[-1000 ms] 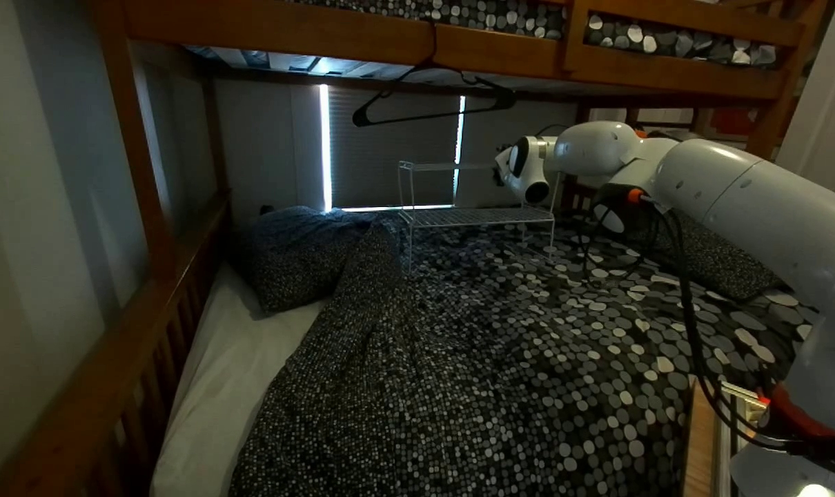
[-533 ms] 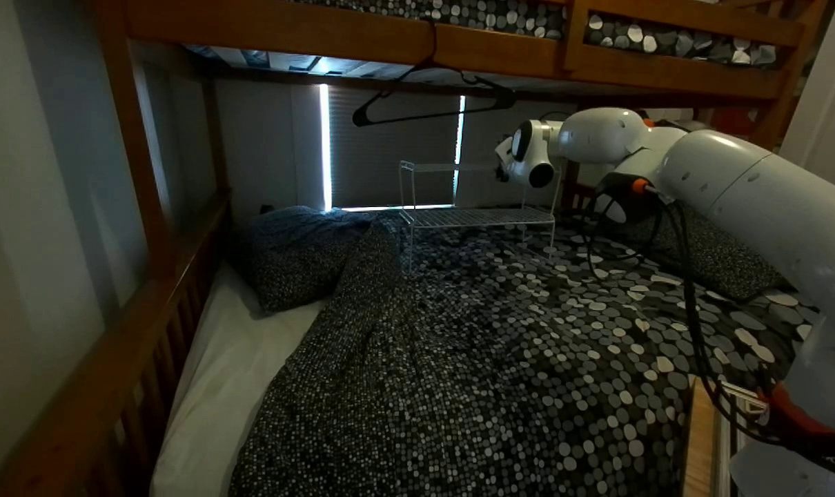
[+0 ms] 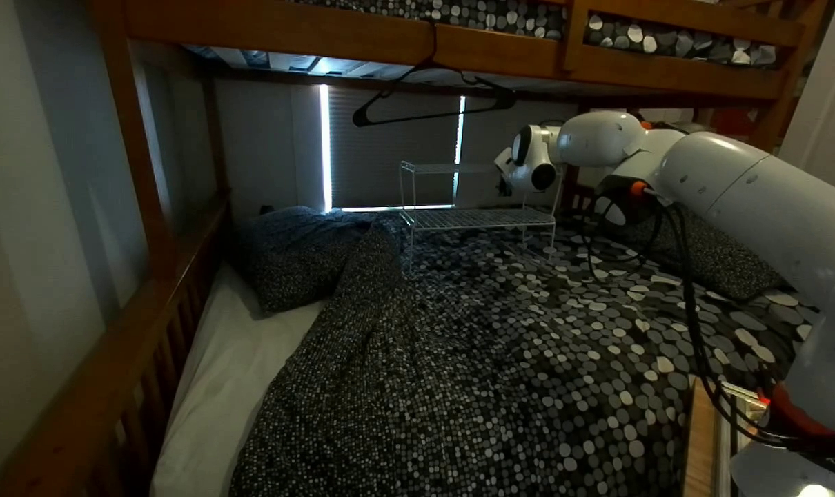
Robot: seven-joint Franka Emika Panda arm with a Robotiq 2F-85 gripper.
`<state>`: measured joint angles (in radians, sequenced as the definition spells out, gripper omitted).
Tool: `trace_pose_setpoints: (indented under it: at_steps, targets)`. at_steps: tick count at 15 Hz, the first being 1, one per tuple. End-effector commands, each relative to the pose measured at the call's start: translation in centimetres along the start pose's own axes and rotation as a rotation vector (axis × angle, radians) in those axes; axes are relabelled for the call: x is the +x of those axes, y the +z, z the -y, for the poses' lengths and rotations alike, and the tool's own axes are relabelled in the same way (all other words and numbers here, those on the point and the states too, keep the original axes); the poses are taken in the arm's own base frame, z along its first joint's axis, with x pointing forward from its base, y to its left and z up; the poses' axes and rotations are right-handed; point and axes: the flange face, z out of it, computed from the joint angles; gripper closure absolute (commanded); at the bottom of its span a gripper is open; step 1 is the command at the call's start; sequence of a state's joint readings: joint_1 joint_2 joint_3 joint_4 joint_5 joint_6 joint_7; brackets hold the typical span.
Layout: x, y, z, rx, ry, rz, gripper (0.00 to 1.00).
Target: Move the wire rack towards the wall
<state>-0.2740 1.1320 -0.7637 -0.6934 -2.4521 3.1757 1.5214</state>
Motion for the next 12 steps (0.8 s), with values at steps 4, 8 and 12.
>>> trace_pose_setpoints:
  at_steps: [4, 8, 12]
  targets:
    - [0.2, -6.3, -3.8, 0.22, 0.134, 0.093, 0.0]
    - [-0.1, -12.4, -8.6, 0.358, 0.137, 0.248, 0.0]
    - [2.3, -17.1, -9.8, 0.576, 0.238, 0.296, 0.0]
